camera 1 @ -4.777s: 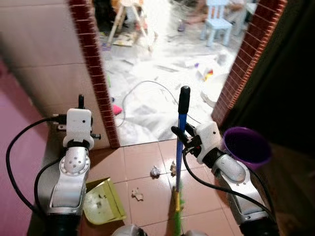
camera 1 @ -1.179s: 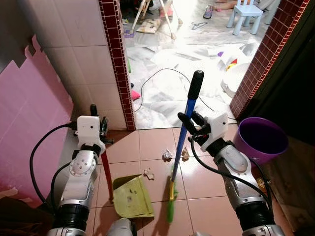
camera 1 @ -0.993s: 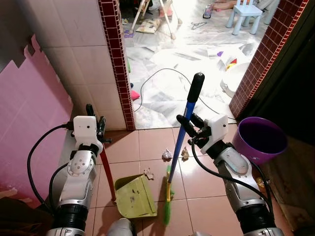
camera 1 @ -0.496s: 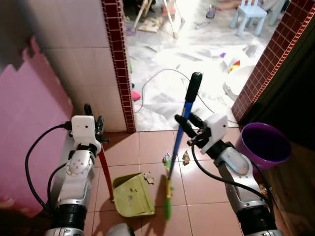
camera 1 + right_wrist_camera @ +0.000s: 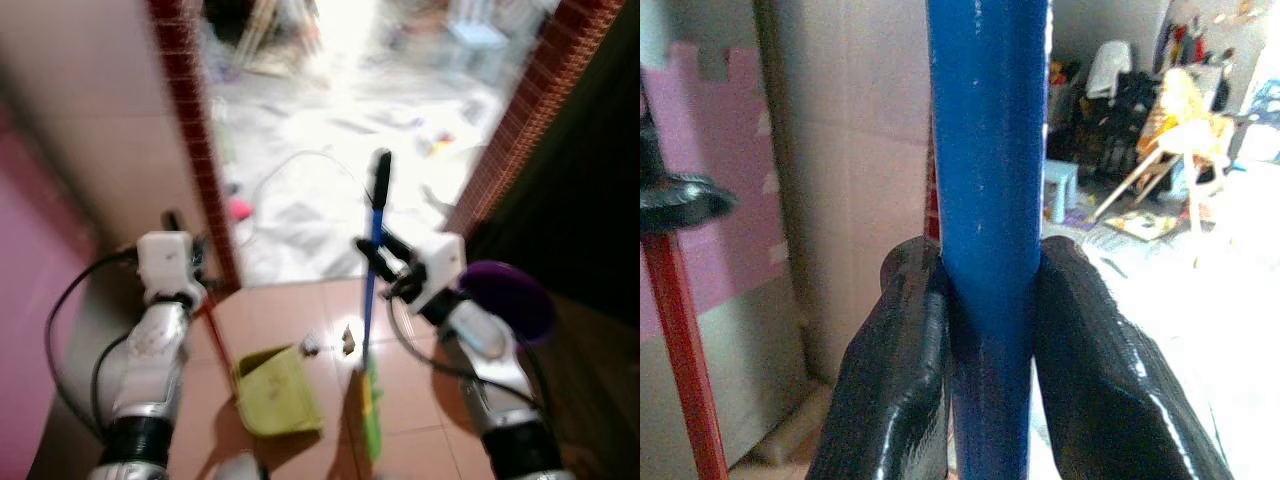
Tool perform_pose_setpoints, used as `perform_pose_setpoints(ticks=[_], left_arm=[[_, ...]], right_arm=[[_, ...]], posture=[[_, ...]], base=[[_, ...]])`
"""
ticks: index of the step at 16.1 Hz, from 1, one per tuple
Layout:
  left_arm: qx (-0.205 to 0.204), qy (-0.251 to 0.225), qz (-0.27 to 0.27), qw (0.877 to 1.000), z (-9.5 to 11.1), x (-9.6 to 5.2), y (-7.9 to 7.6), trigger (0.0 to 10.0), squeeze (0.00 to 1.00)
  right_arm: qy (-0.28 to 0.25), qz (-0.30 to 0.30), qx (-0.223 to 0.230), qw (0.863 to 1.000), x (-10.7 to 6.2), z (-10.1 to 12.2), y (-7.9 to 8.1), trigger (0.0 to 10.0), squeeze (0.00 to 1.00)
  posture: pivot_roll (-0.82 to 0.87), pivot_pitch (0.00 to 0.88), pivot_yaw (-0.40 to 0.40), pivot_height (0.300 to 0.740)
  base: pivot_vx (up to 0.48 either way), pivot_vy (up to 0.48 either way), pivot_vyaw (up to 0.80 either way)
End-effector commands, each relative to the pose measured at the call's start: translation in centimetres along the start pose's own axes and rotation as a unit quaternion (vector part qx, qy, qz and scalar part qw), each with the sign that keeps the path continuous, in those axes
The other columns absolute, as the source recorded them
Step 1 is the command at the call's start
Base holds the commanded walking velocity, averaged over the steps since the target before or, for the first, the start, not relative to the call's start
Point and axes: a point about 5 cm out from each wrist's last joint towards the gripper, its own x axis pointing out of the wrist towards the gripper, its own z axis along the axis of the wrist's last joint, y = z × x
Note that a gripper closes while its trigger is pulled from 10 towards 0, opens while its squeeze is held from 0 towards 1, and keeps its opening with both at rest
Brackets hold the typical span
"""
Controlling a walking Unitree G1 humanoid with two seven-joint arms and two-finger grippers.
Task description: Sweep floor
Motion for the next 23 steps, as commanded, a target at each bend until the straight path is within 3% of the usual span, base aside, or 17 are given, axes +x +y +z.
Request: perform_pose_setpoints(ticks=[1, 6, 9, 14, 18, 23], left_arm=[[0.014, -0.033, -0.003, 0.999, 1.5, 0.4, -0.3, 10.0, 0.0], [0.037, -0.063, -0.002, 0.997, 2.8, 0.4, -0.2, 10.0, 0.0], [0.086, -0.065, 0.025, 0.994, 2.6, 0.7, 1.0, 10.0, 0.0], [0.114, -0.086, 0.057, 0.988, 3.3, 0.6, 1.5, 10.0, 0.0], [0.162, -0.066, 0.063, 0.983, 1.9, 1.1, 1.0, 10.0, 0.0], [0.179, -0.037, 0.074, 0.98, 0.2, 2.0, 0.6, 10.0, 0.0]], right_arm=[[-0.017, -0.007, -0.006, 1.0, -0.3, 0.9, -0.6, 10.0, 0.0], [-0.012, -0.006, -0.013, 1.0, -0.5, 0.9, -0.8, 10.0, 0.0], [-0.012, -0.002, -0.014, 1.0, -0.5, 0.8, -0.5, 10.0, 0.0], [-0.001, -0.002, -0.014, 1.0, -1.3, 0.4, -0.3, 10.0, 0.0], [-0.02, -0.006, 0.015, 1.0, -0.7, 1.2, 0.3, 10.0, 0.0], [-0.04, -0.009, 0.045, 0.998, -0.1, 2.6, 0.5, 10.0, 0.0]], posture=[[-0.11, 0.0, 0.027, 0.74], [-0.1, 0.0, 0.021, 0.74], [-0.1, 0.0, 0.02, 0.74], [-0.1, 0.0, 0.02, 0.74], [-0.12, 0.0, 0.028, 0.74], [-0.15, 0.035, 0.045, 0.74]], base=[[0.0, 0.0, 0.0], [0.0, 0.0, 0.0], [0.0, 0.0, 0.0], [0.0, 0.0, 0.0], [0.0, 0.0, 0.0], [0.0, 0.0, 0.0]])
